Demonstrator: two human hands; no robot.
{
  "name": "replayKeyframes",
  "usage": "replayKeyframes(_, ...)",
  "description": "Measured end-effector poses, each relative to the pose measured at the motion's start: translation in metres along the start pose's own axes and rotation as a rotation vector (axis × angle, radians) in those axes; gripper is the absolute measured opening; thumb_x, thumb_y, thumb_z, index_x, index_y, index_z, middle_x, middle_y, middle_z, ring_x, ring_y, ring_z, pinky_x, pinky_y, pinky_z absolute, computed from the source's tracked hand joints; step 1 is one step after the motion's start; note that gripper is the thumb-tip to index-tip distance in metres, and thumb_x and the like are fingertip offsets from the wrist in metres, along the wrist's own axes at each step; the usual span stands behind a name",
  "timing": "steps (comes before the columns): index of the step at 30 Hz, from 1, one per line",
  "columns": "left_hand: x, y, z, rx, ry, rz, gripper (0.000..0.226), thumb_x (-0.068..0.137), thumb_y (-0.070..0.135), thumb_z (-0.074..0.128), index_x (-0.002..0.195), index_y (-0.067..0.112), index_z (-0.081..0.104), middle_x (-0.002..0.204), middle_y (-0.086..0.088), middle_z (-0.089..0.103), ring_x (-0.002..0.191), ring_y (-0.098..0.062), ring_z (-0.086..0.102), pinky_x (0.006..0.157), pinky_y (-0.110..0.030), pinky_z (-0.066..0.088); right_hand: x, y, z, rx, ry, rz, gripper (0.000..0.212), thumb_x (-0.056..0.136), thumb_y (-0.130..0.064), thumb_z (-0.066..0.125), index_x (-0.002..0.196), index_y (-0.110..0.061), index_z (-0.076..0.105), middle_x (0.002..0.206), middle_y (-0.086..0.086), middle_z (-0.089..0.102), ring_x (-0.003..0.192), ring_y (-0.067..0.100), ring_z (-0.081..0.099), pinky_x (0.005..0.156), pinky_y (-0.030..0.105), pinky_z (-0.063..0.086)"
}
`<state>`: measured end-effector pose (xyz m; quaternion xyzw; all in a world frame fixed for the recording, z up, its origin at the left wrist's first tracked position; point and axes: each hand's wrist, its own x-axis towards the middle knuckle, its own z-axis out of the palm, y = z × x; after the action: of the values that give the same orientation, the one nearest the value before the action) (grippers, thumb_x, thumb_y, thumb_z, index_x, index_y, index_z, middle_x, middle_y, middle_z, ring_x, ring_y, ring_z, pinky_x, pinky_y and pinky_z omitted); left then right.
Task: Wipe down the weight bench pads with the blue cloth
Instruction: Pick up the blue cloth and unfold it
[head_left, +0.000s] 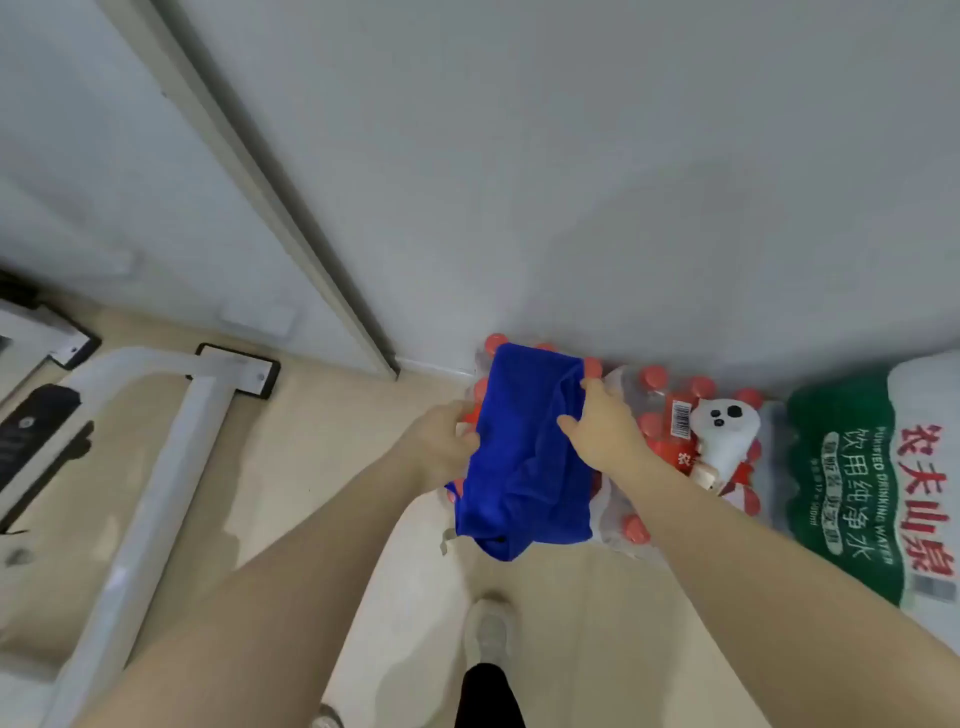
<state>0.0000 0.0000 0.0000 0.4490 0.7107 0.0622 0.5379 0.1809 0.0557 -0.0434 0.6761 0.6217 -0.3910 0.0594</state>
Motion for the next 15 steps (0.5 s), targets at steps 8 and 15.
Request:
replayKeyframes(8,0.021,-0.007,0.027,-0.148,-0.09,-0.089,0.043,0.096,0.015,0.037,0.139,0.016,0.04,0.137,-0.007,0.05,0.103,-0.021,0.053,0.082,-0.026,0.045,0.012,-0.004,0.03,0.139,-0.068,0.041,0.014,0.083,-0.018,0.06,0.081,-0.008,0.05,0.073,0.005,0.055,0.073,0.026,0.055,0.061,0.034,0.043)
replayKeyframes(15,-0.024,0.016,0.0,-0.496,0.042,0.004,0.036,0.098,0.027,0.037,0.134,0.024,0.042,0.113,0.004,0.06,0.089,-0.005,0.059,0.066,-0.006,0.047,-0.051,-0.057,-0.024,0.865,-0.357,-0.024,0.034,0.079,0.006,0.037,0.089,-0.014,0.062,0.075,0.004,0.063,0.072,0.021,0.059,0.067,0.031,0.046)
